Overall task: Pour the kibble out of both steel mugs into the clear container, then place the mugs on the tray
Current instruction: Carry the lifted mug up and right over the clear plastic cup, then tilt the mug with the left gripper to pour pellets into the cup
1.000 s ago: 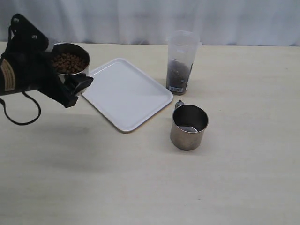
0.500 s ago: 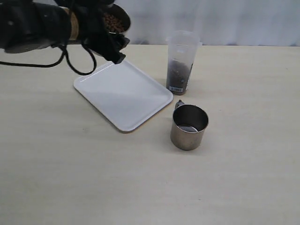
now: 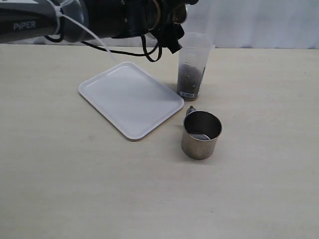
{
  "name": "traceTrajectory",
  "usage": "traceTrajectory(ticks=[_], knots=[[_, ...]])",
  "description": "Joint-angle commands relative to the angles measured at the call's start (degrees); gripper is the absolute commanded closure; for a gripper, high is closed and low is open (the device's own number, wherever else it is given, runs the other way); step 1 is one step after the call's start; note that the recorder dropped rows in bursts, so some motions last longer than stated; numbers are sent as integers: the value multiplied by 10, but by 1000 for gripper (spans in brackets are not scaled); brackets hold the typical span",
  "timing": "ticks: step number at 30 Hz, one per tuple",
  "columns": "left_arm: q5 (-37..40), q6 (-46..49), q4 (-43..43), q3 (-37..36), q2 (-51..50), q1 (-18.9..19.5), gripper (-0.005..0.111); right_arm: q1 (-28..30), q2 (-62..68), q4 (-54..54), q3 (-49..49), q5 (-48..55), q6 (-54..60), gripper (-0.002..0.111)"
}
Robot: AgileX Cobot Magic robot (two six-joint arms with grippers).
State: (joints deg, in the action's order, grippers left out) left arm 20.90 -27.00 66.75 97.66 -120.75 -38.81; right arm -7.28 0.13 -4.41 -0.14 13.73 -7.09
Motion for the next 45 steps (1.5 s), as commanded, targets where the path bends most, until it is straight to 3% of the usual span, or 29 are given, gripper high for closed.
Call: traceTrajectory(ticks=[1, 5, 11, 15, 45], knots=[[11, -1, 36, 31, -20, -9, 107, -1, -1, -7, 1, 2, 0, 104], [11, -1, 108, 32, -29, -12, 107, -1, -1, -7, 1, 2, 0, 104], [15, -1, 125, 60, -58, -23, 107, -1, -1, -7, 1, 2, 0, 104], [31, -1, 184, 60, -58, -32, 107, -1, -1, -7, 1, 2, 0, 104], [32, -5, 332, 71, -87, -32, 107, -1, -1, -7, 1, 2, 0, 104]])
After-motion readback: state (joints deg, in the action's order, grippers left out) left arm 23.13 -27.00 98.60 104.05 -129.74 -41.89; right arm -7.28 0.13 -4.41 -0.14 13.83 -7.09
